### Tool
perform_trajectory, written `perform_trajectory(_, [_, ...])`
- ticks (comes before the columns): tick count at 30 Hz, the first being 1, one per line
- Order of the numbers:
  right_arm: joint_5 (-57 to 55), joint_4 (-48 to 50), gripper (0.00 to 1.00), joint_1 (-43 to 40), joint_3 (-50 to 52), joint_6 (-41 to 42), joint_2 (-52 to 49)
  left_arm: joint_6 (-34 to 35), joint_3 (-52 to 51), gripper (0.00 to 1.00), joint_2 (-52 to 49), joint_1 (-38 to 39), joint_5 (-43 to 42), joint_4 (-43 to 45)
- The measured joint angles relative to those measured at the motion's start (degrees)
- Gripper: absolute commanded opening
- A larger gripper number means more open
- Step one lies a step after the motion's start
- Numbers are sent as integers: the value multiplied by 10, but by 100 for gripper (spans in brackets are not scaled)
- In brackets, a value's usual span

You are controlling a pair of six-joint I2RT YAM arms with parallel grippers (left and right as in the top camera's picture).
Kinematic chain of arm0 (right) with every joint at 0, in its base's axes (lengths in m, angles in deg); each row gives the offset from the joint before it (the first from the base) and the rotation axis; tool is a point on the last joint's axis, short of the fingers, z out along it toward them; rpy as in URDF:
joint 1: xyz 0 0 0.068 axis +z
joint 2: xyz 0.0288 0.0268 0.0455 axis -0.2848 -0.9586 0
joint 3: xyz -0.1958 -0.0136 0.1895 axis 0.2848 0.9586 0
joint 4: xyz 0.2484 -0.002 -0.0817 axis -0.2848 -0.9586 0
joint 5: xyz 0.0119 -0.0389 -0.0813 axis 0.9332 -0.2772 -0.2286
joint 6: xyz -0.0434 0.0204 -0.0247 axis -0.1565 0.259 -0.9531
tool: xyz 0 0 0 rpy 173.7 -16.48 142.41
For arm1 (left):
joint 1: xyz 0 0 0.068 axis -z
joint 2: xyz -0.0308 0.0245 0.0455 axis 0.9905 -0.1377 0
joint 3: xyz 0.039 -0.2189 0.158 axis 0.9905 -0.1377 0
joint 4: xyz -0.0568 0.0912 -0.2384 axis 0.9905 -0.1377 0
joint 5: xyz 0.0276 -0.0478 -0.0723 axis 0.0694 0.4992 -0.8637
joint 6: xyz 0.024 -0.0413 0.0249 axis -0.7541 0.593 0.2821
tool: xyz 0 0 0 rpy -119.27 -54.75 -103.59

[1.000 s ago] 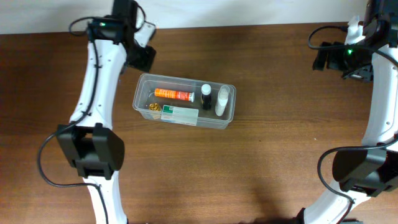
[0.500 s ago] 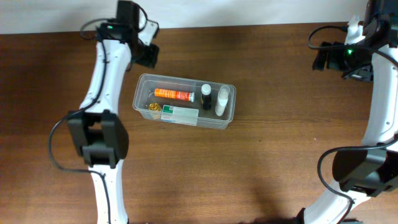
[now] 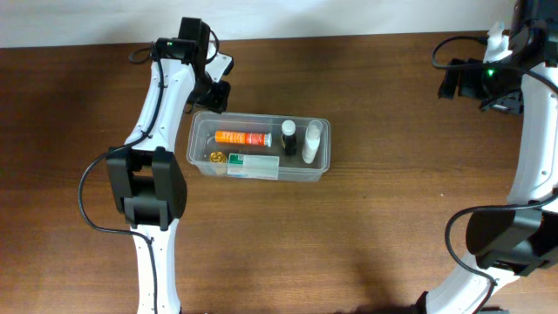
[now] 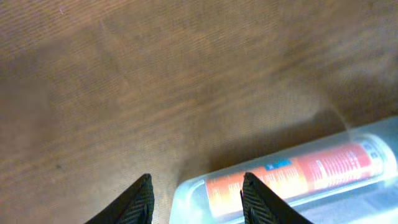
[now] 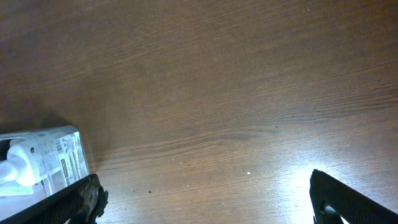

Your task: Pack container

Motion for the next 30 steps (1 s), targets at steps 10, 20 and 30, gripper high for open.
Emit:
perform_trajectory(10, [0,0,98,0,0,0,0,0,0,46,0,4,0,-18])
perform_trajectory(20, [0,0,98,0,0,0,0,4,0,47,0,9,0,-32])
perform_trajectory(30, [0,0,98,0,0,0,0,10,32,58,-1,8,0,-44])
